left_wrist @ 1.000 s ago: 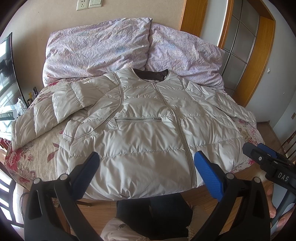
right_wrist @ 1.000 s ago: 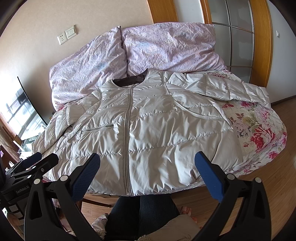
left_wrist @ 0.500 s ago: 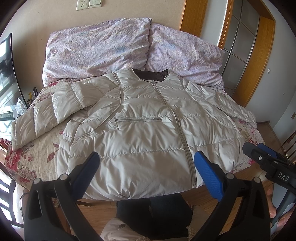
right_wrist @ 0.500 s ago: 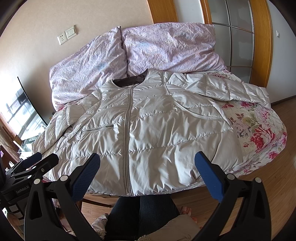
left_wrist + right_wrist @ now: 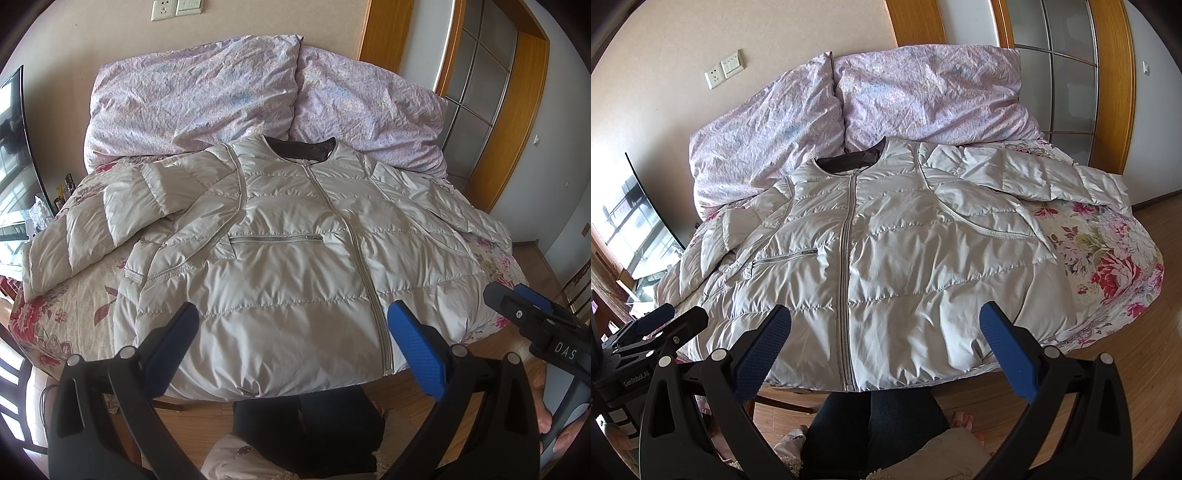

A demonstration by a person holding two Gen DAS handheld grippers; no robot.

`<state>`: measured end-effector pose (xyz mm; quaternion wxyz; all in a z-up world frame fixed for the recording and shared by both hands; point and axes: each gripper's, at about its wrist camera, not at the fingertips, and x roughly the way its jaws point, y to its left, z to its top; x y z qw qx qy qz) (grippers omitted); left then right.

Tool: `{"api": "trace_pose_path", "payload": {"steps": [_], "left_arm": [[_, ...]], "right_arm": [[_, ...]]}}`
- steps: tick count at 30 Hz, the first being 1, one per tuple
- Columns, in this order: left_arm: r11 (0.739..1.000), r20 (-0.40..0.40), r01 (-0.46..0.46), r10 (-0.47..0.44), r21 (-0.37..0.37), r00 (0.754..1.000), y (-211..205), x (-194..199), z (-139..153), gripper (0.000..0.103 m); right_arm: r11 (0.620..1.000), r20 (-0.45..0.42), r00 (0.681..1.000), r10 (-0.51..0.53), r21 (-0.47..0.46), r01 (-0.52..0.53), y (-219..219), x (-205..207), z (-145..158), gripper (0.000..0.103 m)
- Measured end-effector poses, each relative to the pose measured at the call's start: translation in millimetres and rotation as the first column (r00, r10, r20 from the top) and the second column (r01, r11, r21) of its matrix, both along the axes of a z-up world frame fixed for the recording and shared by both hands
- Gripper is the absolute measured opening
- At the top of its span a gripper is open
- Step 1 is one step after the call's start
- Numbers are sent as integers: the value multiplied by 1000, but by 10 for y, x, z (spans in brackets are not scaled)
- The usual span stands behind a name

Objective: Fold large clothes

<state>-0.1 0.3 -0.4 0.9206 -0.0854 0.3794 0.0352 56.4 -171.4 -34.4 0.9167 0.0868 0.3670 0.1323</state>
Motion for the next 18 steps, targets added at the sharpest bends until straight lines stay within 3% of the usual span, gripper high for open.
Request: {"api": "trace_pose_path", "payload": {"steps": [11,14,18], "left_arm": [[1000,-2,-7,7,0,1000,27,48,-32,101],[1000,-25,-23,23,1,999,111,151,-96,101],[999,-58,-33,31,-32,998,246,345,-224,101]], "right_arm": [[1000,-3,1000,-17,17,17,-58,79,-7,102],[995,-1,999,-39,89,39,-188,264,-101,102],[954,-1,998,-65,293,63,-579,548,-311,102]]}}
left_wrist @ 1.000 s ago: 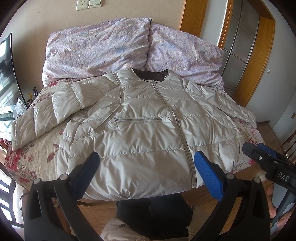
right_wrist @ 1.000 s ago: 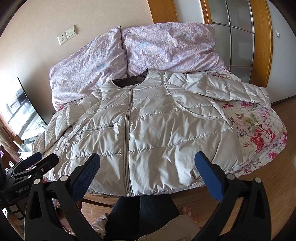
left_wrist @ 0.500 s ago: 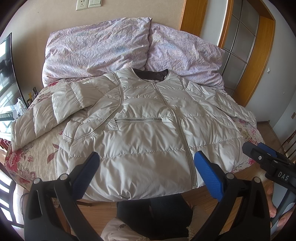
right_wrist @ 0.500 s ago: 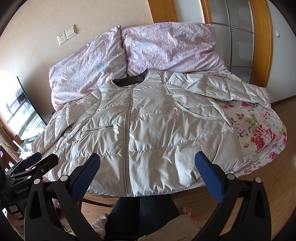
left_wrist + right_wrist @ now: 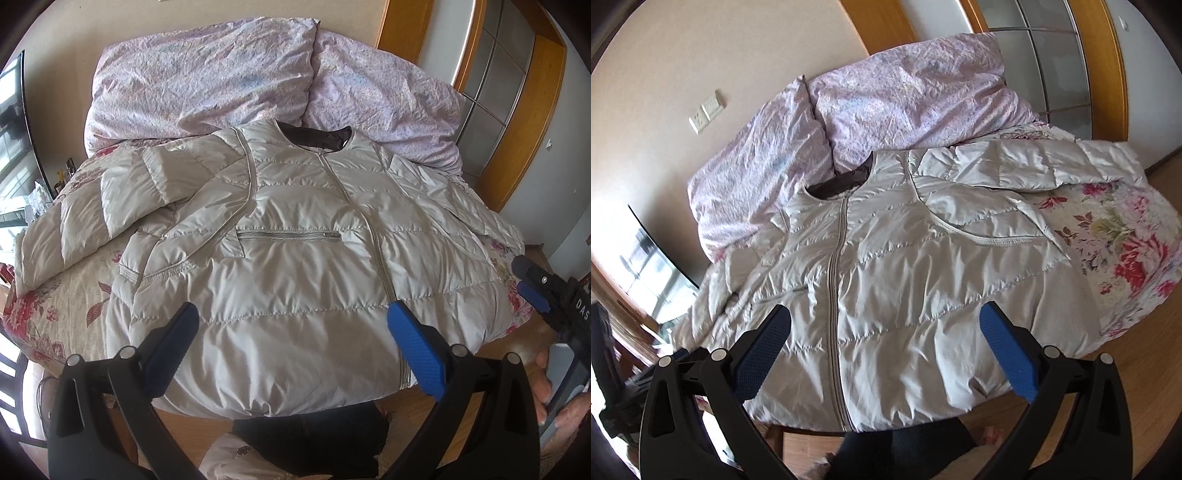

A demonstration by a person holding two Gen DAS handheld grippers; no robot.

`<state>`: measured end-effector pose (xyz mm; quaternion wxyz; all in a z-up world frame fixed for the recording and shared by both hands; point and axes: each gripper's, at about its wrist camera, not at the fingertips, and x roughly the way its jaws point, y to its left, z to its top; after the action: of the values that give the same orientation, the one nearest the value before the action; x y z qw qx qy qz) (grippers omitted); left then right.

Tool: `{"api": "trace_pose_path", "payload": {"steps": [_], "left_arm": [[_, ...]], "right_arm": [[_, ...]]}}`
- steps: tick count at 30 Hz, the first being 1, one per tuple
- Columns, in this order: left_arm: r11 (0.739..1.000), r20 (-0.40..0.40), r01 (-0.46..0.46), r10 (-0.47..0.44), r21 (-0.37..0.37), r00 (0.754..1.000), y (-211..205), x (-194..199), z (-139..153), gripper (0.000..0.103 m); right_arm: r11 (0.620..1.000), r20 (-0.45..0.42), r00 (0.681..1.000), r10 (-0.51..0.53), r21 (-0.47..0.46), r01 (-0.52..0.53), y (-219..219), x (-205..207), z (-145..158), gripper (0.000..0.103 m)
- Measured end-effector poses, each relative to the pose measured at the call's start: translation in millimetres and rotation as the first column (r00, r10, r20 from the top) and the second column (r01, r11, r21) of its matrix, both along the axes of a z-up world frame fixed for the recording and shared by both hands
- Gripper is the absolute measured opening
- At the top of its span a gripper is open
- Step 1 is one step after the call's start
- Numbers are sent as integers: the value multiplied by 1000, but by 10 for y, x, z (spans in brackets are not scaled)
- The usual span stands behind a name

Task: Fold large clothes
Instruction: 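Grasp the jacket sleeve cuff with the right tool and lift it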

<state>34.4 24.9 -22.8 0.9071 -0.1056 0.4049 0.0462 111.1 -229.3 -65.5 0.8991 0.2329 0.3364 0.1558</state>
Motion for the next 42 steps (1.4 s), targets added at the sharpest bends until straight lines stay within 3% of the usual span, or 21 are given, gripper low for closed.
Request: {"api": "trace_pose_path", "payload": {"steps": [5,8,12,14,18,23,27,30,34,39,42], "left_arm": [[999,-21,-10,10,-42,1000,199,285,-113,101],[997,-39,-12,9,-77,999,327,502,-186,101],[992,-41,7,-12,-128,999,476,757,-267,101],[990,-35,12,-17,-138,999,523,877,-296,101],[985,-24,19,-23,-169,999,599,1069,-353,101],[979,27,3,2,-202,1000,682,1186,-387,101],[981,60,-5,17,-192,998,708,1238,-427,101],[979,58,-7,19,-204,998,734,1293,-461,101],[975,60,-9,23,-223,998,778,1321,-499,101],[981,108,-30,51,-191,993,814,1278,-487,101],[981,110,-33,55,-193,992,849,1274,-485,101]], "right_arm": [[983,-74,981,-178,23,180,-570,469,-142,102],[957,-150,956,-253,104,269,-1013,776,-254,102],[876,-266,890,-371,217,431,-1661,1163,-517,102],[828,-333,847,-415,247,503,-1948,1347,-687,83],[737,-443,782,-439,321,596,-2344,1617,-1023,67],[632,-469,731,-495,383,674,-2678,1742,-1199,60],[591,-457,700,-549,380,711,-2897,1798,-1222,57],[569,-462,680,-569,377,731,-2981,1846,-1249,46],[570,-453,657,-602,333,751,-3018,1880,-1236,30],[617,-397,648,-651,221,755,-2991,1920,-1077,16],[651,-342,642,-686,105,751,-2899,1988,-899,10]]}}
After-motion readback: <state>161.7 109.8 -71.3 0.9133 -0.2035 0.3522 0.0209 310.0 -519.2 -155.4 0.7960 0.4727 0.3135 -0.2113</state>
